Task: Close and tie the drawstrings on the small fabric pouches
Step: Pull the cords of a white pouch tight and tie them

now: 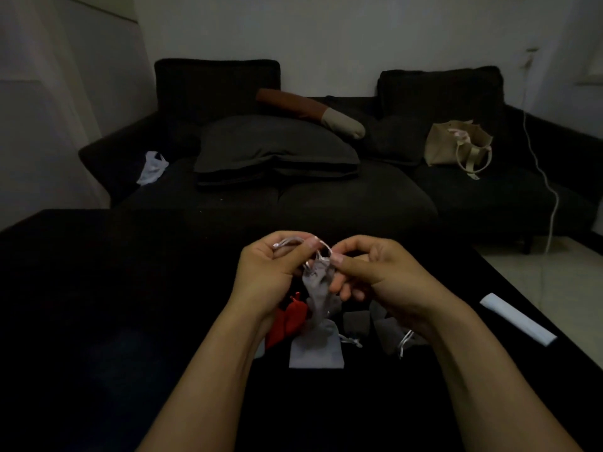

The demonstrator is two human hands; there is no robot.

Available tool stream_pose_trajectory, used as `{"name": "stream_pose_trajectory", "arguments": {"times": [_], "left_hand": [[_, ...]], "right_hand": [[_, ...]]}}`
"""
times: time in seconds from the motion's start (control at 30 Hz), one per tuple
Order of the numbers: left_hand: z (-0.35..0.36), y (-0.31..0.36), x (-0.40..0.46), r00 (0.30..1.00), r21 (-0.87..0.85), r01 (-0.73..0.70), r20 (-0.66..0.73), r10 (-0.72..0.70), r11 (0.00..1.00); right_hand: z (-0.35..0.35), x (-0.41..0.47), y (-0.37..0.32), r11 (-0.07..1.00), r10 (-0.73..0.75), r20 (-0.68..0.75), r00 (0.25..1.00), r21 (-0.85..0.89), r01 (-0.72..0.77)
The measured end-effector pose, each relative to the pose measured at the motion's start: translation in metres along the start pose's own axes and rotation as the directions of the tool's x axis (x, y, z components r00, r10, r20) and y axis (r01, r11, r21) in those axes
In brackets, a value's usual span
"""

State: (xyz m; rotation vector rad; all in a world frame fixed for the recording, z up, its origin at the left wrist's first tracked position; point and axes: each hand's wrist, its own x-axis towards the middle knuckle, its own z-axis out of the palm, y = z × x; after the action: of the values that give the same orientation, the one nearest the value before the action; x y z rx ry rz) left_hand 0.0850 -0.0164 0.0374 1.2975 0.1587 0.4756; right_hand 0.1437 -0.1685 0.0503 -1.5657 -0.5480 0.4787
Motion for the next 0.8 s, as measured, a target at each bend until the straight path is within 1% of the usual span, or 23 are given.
{"name": "stream_pose_trajectory", "arguments": {"times": [0.07, 0.13, 0.17, 0.23, 0.3, 0.37, 0.4, 0.47, 0.53, 0.67, 0.8], "left_hand": [[-0.001, 0.001, 0.001, 1.000, -0.020, 0.016, -0.026, -0.016, 1.000], [-0.001, 0.001, 0.001, 0.999, -0.038, 0.052, -0.014, -0.052, 0.998], [-0.001, 0.000, 0.001, 0.997, -0.045, 0.075, 0.000, -0.075, 0.996], [0.000, 0.000, 0.000, 0.993, -0.049, 0.112, 0.052, -0.109, 0.993], [0.000, 0.002, -0.001, 0.987, -0.053, 0.114, 0.117, -0.107, 0.992], [-0.001, 0.003, -0.001, 0.982, -0.075, 0.113, 0.160, -0.100, 0.991], [-0.002, 0.004, -0.001, 0.979, -0.087, 0.121, 0.176, -0.105, 0.989], [-0.003, 0.006, -0.002, 0.971, -0.082, 0.137, 0.208, -0.118, 0.987], [-0.005, 0.009, -0.003, 0.967, -0.044, 0.140, 0.222, -0.127, 0.989], [-0.012, 0.010, -0.002, 0.970, 0.085, 0.068, 0.227, -0.086, 0.994], [-0.015, 0.008, 0.000, 0.985, 0.101, 0.022, 0.169, -0.039, 0.995]], "right_hand": [[-0.001, -0.002, 0.000, 0.999, 0.035, 0.063, 0.997, 0.021, -0.036], [0.002, -0.003, 0.000, 0.998, 0.053, 0.112, 0.992, -0.026, -0.050], [0.004, -0.004, -0.001, 0.998, 0.042, 0.110, 0.993, -0.061, -0.036], [0.007, -0.002, -0.001, 0.997, -0.027, 0.043, 0.999, -0.078, 0.030], [0.005, 0.000, -0.001, 0.986, -0.148, -0.054, 0.988, -0.086, 0.143], [0.004, 0.003, -0.001, 0.968, -0.218, -0.084, 0.972, -0.145, 0.205], [0.003, 0.002, 0.000, 0.968, -0.220, -0.055, 0.974, -0.134, 0.211], [0.004, 0.000, 0.002, 0.982, -0.185, 0.028, 0.982, -0.034, 0.186], [0.005, -0.003, 0.002, 0.988, -0.155, 0.049, 0.987, 0.014, 0.155], [0.005, -0.003, 0.001, 0.990, -0.133, -0.001, 0.991, 0.044, 0.133], [0.005, -0.002, 0.003, 0.992, -0.125, -0.133, 0.983, 0.011, 0.127]]}}
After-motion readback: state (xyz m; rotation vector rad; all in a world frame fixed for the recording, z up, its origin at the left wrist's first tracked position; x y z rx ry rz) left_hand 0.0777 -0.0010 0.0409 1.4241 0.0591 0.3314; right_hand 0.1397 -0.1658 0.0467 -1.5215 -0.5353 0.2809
